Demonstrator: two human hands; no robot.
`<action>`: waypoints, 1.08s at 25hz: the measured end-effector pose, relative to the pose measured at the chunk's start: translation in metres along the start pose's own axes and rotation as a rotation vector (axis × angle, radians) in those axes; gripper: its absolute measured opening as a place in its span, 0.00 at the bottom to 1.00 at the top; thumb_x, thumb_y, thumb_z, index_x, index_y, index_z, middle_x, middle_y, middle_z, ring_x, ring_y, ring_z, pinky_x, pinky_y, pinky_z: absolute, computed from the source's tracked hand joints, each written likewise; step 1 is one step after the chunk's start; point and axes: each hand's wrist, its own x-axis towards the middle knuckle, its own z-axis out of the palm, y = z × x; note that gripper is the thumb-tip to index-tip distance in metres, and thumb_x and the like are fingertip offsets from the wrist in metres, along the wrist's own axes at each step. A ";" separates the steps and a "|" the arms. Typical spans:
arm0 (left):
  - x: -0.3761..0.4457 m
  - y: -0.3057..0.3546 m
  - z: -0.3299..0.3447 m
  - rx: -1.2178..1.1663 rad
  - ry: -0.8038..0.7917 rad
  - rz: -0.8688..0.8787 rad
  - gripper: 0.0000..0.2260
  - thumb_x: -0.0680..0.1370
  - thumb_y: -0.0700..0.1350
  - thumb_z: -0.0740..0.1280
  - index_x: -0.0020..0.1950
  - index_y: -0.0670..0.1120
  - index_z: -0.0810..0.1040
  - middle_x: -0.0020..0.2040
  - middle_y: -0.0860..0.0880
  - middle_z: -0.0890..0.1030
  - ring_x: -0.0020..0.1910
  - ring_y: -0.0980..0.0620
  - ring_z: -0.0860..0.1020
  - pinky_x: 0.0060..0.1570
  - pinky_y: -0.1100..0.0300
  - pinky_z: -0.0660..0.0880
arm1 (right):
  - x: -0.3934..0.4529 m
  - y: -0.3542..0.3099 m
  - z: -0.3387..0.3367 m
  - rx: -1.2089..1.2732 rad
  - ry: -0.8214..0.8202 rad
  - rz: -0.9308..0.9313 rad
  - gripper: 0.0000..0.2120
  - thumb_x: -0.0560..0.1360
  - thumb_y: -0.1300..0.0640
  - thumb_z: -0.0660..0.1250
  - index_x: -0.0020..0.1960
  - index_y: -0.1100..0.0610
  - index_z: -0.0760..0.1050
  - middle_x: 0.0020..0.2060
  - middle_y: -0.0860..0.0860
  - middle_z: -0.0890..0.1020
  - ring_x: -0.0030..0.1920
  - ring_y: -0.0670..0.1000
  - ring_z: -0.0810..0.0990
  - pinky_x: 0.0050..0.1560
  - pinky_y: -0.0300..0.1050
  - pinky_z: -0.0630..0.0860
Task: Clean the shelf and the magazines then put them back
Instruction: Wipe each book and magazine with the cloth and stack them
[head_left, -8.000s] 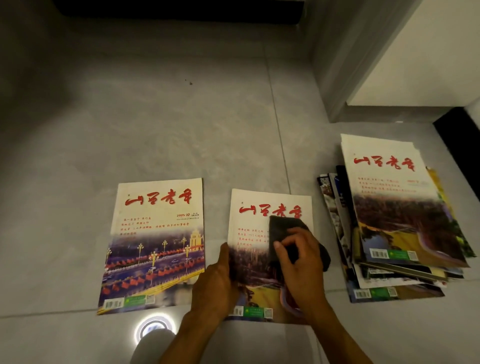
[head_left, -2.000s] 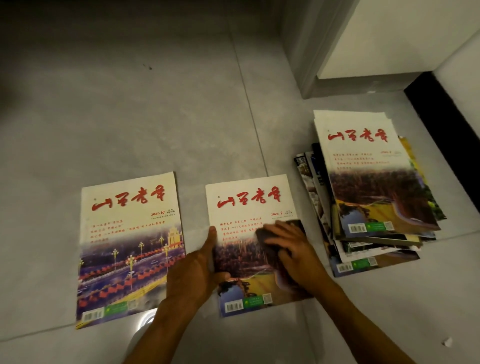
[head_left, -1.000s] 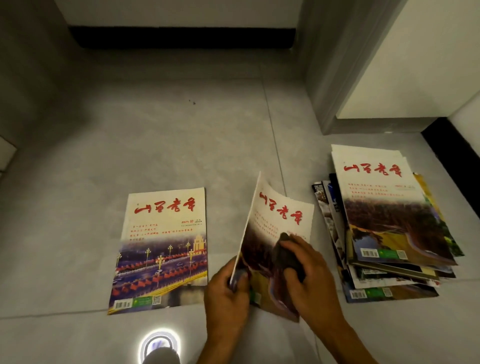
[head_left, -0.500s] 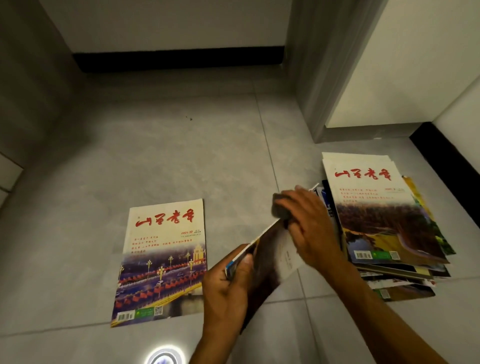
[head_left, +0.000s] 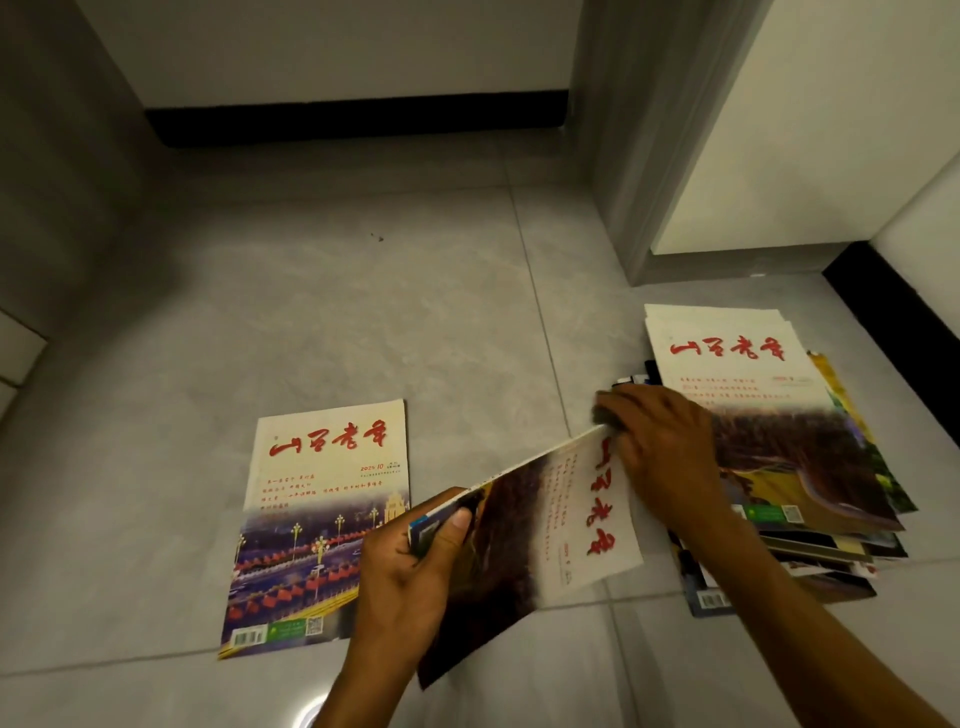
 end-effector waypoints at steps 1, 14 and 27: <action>0.003 0.000 -0.002 -0.004 0.031 -0.018 0.06 0.75 0.46 0.69 0.44 0.57 0.75 0.46 0.60 0.78 0.47 0.58 0.77 0.47 0.62 0.77 | 0.001 0.013 0.001 0.060 0.009 0.180 0.17 0.76 0.55 0.58 0.63 0.53 0.73 0.60 0.55 0.78 0.61 0.61 0.75 0.64 0.59 0.67; 0.000 0.005 0.022 -0.149 -0.535 0.200 0.24 0.69 0.56 0.72 0.64 0.64 0.75 0.65 0.65 0.75 0.66 0.61 0.73 0.60 0.67 0.72 | -0.004 -0.114 -0.047 1.553 -0.225 0.780 0.23 0.75 0.66 0.65 0.67 0.49 0.73 0.53 0.53 0.84 0.52 0.56 0.84 0.52 0.55 0.80; 0.032 -0.074 0.023 -0.082 -0.068 -0.344 0.10 0.77 0.37 0.68 0.51 0.52 0.81 0.47 0.51 0.85 0.43 0.49 0.83 0.37 0.54 0.80 | -0.049 -0.032 -0.008 1.056 -0.304 0.898 0.25 0.71 0.71 0.69 0.59 0.46 0.78 0.50 0.50 0.84 0.50 0.57 0.81 0.47 0.47 0.76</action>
